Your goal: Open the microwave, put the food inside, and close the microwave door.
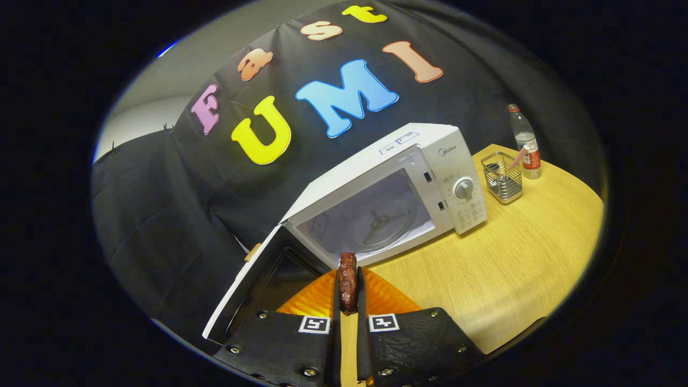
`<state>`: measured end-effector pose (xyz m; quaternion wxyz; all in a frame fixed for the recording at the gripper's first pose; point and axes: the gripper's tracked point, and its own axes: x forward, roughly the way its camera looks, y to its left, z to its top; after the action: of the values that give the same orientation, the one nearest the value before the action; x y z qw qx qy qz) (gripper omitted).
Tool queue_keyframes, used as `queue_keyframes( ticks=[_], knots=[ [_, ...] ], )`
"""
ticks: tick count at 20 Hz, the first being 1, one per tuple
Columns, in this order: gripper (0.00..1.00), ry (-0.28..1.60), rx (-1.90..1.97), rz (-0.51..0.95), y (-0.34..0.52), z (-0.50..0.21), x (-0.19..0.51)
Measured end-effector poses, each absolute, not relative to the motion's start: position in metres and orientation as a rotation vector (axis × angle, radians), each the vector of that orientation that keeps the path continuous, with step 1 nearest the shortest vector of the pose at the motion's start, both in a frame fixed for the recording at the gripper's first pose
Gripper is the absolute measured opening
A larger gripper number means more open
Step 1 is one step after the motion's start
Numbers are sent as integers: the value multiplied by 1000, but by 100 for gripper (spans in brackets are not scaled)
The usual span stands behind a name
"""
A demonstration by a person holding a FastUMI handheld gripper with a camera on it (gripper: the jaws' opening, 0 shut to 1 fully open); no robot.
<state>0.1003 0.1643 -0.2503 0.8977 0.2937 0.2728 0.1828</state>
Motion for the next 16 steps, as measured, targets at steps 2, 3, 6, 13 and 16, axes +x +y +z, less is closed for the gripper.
queue_keyframes(
  ticks=[2,3,6,13,16],
  knots=[
    [12,550,630,374,171,-253,116],
    [12,538,639,370,174,-254,123],
    [12,516,647,352,181,-260,144],
    [12,469,694,330,201,-282,196],
    [12,472,726,317,209,-294,220]
  ],
)
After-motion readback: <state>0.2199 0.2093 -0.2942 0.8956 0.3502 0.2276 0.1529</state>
